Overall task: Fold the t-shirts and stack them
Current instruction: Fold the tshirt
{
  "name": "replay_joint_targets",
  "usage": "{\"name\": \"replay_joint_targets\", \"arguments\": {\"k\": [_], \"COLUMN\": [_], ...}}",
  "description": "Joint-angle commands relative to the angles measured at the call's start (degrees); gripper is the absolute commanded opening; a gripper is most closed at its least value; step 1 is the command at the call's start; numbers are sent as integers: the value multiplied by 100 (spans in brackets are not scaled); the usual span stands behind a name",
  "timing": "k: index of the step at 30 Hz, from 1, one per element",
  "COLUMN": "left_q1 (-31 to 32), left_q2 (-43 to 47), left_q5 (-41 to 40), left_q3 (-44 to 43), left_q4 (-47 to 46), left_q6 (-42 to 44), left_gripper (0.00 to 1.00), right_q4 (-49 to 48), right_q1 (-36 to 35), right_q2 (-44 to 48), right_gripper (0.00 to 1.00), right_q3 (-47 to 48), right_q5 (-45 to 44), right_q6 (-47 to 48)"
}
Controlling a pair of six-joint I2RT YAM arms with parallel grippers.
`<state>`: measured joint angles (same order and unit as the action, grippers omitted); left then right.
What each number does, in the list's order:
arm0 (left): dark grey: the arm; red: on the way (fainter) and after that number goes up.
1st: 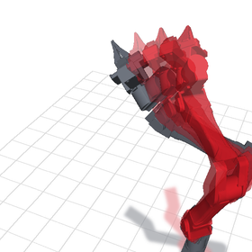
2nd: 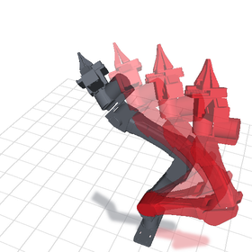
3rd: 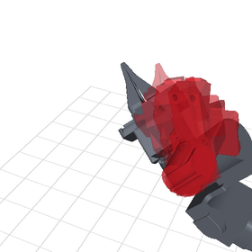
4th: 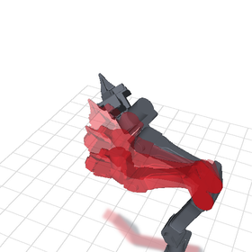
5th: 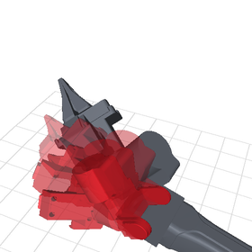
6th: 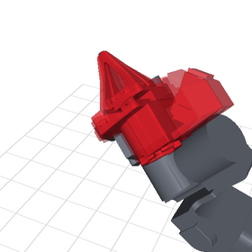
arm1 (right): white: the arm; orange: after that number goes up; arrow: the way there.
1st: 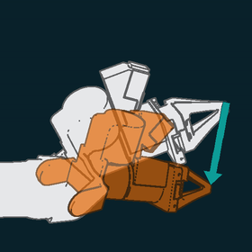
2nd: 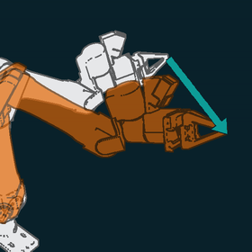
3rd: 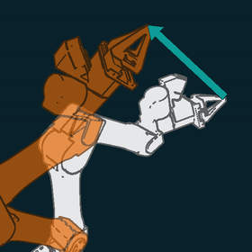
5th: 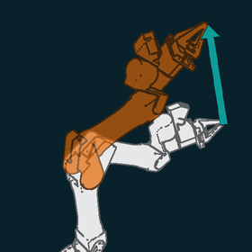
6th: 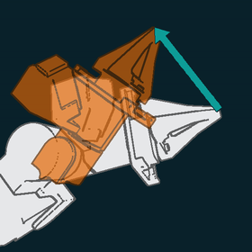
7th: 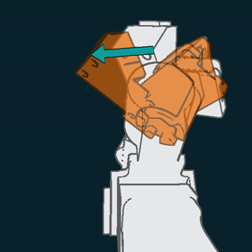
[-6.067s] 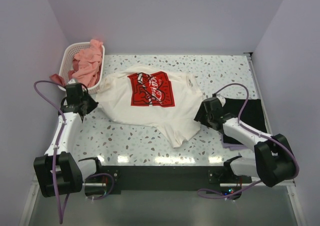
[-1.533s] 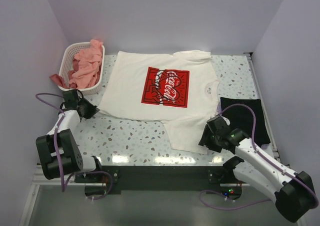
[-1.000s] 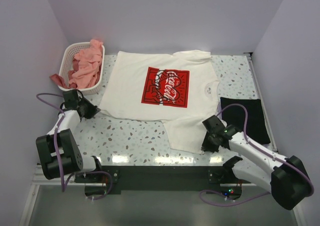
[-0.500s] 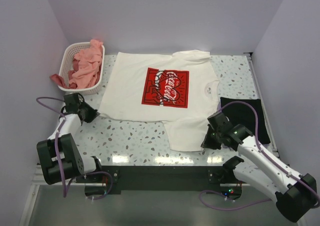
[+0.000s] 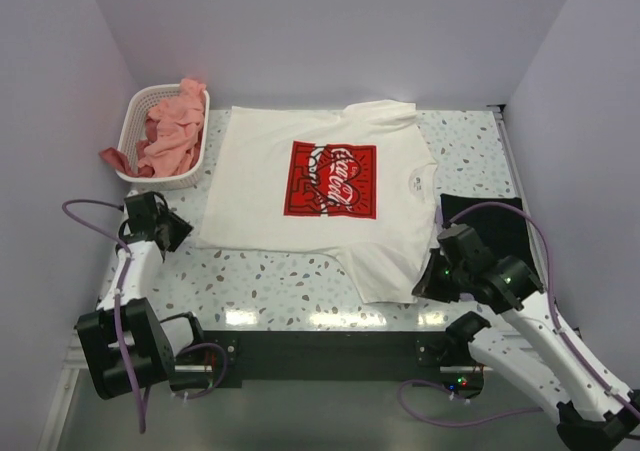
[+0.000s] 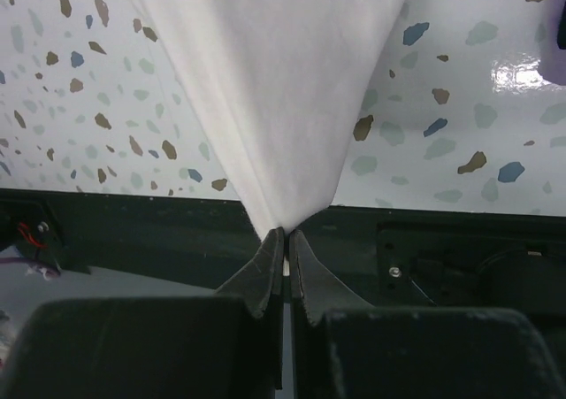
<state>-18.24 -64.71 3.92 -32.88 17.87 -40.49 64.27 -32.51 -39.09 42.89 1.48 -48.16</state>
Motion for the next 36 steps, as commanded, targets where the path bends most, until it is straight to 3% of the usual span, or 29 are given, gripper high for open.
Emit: {"name": "replay_joint_targets", "arguments": {"k": [1, 3, 7, 14, 22, 32, 36], "left_q1": [-4, -4, 5, 163, 654, 752, 760], "left_q2": [81, 151, 327, 468, 134, -253, -305], "left_q5": [-313, -375, -603, -586, -708, -849, -832], "left_q3": [71, 115, 256, 774, 819, 669, 687], "left_q4": [59, 94, 164, -55, -389, -635, -732], "left_q6": [147, 120, 42, -257, -530, -565, -548], "left_gripper": [41, 47, 47, 38, 34, 28, 18], "right_q4": [507, 437, 148, -616, -846, -811, -706], "right_q1": [-18, -18, -18, -18, -18, -10, -1], "right_q2": [139, 86, -124, -651, -916, -934, -907], "right_gripper": [0, 0, 0, 0, 0, 0, 0], "right_q3": [333, 386, 448, 580, 624, 703, 782], "right_q5": [64, 28, 19, 72, 2, -130, -217], "right_q6": [132, 158, 211, 333, 510, 553, 580]}}
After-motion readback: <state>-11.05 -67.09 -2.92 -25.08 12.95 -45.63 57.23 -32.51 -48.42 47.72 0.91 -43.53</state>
